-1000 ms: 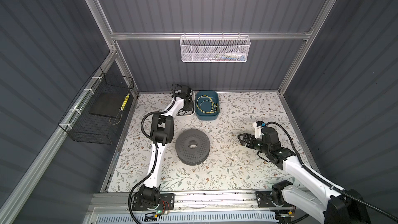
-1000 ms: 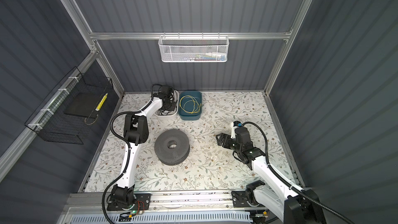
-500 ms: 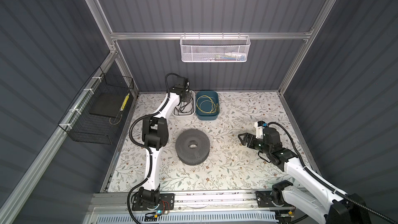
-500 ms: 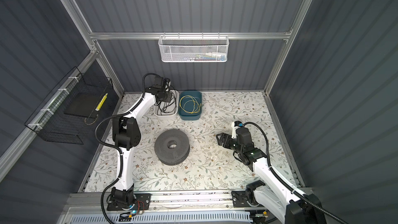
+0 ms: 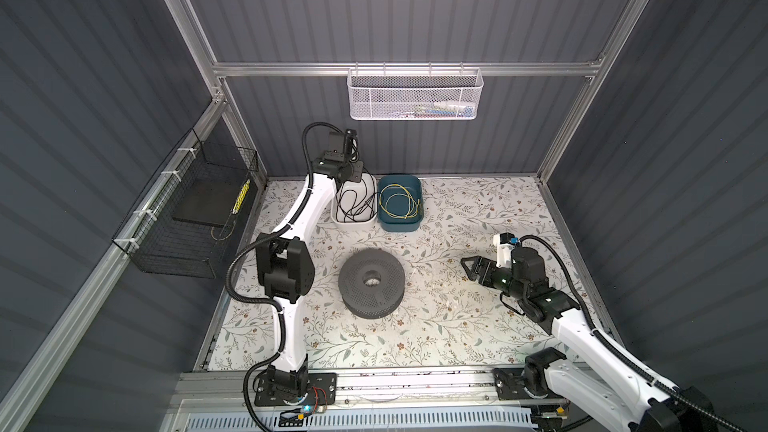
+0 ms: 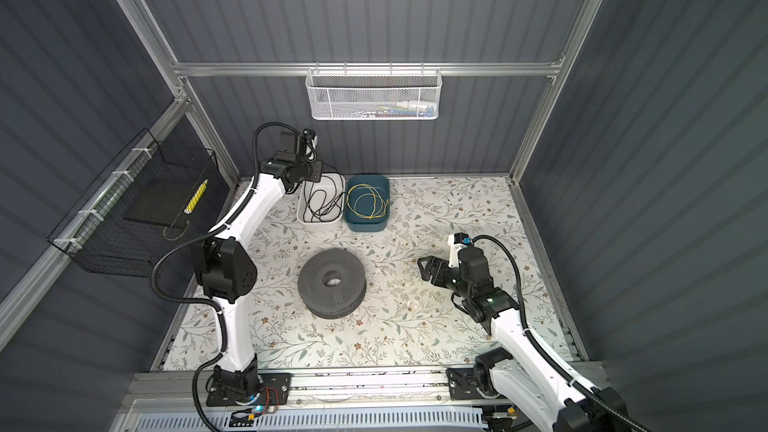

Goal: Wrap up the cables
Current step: 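Lower the left gripper into the white tub and grasp the black cable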

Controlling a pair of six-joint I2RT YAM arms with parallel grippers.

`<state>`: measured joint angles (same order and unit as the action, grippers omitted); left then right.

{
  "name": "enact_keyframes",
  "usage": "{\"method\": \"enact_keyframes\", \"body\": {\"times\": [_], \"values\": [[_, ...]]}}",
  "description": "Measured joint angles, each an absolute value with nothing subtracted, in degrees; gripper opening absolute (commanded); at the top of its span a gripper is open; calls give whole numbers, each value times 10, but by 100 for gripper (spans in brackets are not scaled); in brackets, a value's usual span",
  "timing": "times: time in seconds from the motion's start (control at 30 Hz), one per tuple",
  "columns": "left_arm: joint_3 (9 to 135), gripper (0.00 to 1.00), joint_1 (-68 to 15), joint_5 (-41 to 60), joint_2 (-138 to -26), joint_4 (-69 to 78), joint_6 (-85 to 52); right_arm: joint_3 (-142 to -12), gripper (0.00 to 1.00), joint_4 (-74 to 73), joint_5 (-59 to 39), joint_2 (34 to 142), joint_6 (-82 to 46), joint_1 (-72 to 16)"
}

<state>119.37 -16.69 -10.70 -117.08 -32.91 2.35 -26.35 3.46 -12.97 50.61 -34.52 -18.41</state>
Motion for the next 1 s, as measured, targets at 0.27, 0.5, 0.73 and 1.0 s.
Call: {"method": "enact_keyframes", "body": {"times": [0.27, 0.5, 0.73, 1.0], "values": [[1200, 60, -167, -94, -1120, -334, 4, -263, 85, 35, -142, 506, -350, -184], [1155, 81, -167, -54, -1237, -349, 12, -263, 89, 45, -141, 501, -344, -184], [1092, 83, -167, -16, -1278, -361, 36, -263, 90, 41, -139, 515, -341, -184], [1108, 75, -166, -15, -1306, -330, 51, -263, 90, 30, -140, 548, -341, -184]]}}
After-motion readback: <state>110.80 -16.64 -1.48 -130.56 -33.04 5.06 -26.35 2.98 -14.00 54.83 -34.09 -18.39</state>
